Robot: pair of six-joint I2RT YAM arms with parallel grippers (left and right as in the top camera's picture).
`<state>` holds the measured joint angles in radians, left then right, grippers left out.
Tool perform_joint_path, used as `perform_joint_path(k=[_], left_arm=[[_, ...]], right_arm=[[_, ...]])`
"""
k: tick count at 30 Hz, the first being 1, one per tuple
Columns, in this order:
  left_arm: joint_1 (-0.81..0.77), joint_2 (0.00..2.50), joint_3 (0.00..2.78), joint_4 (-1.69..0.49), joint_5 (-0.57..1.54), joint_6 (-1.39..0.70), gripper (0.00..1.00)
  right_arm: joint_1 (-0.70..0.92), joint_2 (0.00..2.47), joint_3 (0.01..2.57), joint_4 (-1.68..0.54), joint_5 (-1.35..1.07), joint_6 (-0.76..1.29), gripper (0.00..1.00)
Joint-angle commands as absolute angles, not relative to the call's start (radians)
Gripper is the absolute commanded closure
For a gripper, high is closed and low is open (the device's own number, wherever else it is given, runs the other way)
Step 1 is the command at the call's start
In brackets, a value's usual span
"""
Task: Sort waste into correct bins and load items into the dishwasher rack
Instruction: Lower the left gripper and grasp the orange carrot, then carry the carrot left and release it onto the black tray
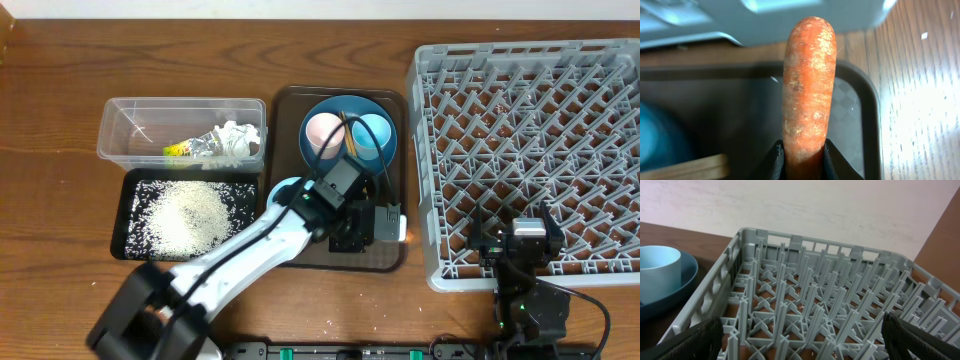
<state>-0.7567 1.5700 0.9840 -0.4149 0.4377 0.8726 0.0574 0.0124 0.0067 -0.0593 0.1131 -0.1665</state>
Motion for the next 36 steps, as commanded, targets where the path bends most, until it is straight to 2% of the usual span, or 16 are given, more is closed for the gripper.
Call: perform_joint_path(k=[1, 5, 7, 11, 14, 23, 28, 36], left_arm=[[-0.756, 1.485, 0.986, -0.414, 0.402, 0.759, 0.80], [-0.729, 1.390, 0.986, -0.414, 0.255, 0.576, 0.81], [-0.701, 1.348, 0.986, -0.414, 0.212, 0.472, 0.86], [-0.616, 1.262, 0.986, -0.416, 0.124, 0.270, 0.92], [-0.543, 1.213, 0.986, -0.440, 0.065, 0.185, 0.92], [-0.301, 1.132, 0.986, -0.767, 0.025, -0.054, 0.92], [-0.227, 1.143, 0.986, -0.900, 0.025, -0.084, 0.91], [-0.184, 1.207, 0.951, -0.957, 0.025, -0.084, 0.92]], right_arm=[[0.039, 0.011, 0.006, -0.062, 0.131, -0.170, 0.01], [0.039, 0.011, 0.006, -0.062, 0.131, -0.170, 0.01], [0.039, 0.011, 0.006, -0.062, 0.130, -0.170, 0.01], [0.039, 0.011, 0.006, -0.062, 0.131, -0.170, 0.01], [0.039, 0.011, 0.006, -0.062, 0.131, -0.170, 0.01], [0.039, 0.011, 0.006, -0.062, 0.130, -0.170, 0.01], [0.039, 0.011, 0.006, -0.062, 0.130, -0.170, 0.01], [0.039, 0.011, 0.006, -0.062, 0.126, -0.170, 0.01]])
